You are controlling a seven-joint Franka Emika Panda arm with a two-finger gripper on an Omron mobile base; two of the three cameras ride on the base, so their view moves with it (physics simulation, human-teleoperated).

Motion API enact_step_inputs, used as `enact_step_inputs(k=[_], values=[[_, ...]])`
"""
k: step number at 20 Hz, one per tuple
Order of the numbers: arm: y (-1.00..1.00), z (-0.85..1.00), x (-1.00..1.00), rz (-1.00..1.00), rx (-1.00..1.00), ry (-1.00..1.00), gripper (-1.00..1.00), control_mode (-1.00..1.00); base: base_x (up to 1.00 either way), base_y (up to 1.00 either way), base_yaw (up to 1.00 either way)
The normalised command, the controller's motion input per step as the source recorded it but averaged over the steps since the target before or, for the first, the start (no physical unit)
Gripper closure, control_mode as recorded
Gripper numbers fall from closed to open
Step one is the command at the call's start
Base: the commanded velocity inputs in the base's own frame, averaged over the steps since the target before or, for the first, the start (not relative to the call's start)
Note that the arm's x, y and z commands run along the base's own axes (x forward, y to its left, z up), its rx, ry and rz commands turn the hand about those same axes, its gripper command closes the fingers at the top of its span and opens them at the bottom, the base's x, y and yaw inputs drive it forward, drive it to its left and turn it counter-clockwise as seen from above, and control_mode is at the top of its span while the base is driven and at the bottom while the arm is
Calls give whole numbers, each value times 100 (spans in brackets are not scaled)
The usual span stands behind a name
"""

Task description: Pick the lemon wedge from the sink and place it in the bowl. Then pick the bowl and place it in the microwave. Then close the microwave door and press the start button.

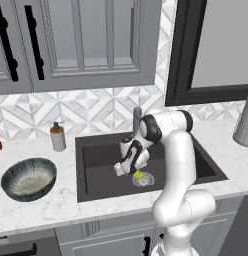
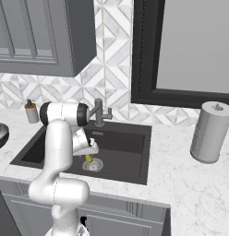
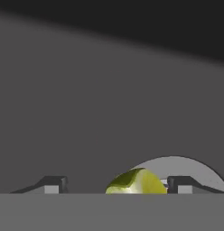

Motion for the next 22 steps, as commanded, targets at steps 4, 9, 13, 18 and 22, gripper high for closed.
enact_step_inputs(k=[4,9,13,18,22], values=[[0,-26,-9,0,0,0,100,-100,0,0,0],[0,-13,-13,0,0,0,100,-100,0,0,0],[17,6,-35,0,0,-8,100,-100,0,0,0],[18,5,-14,0,0,-7,100,-100,0,0,0],[19,8,0,0,0,-1,100,-100,0,0,0]])
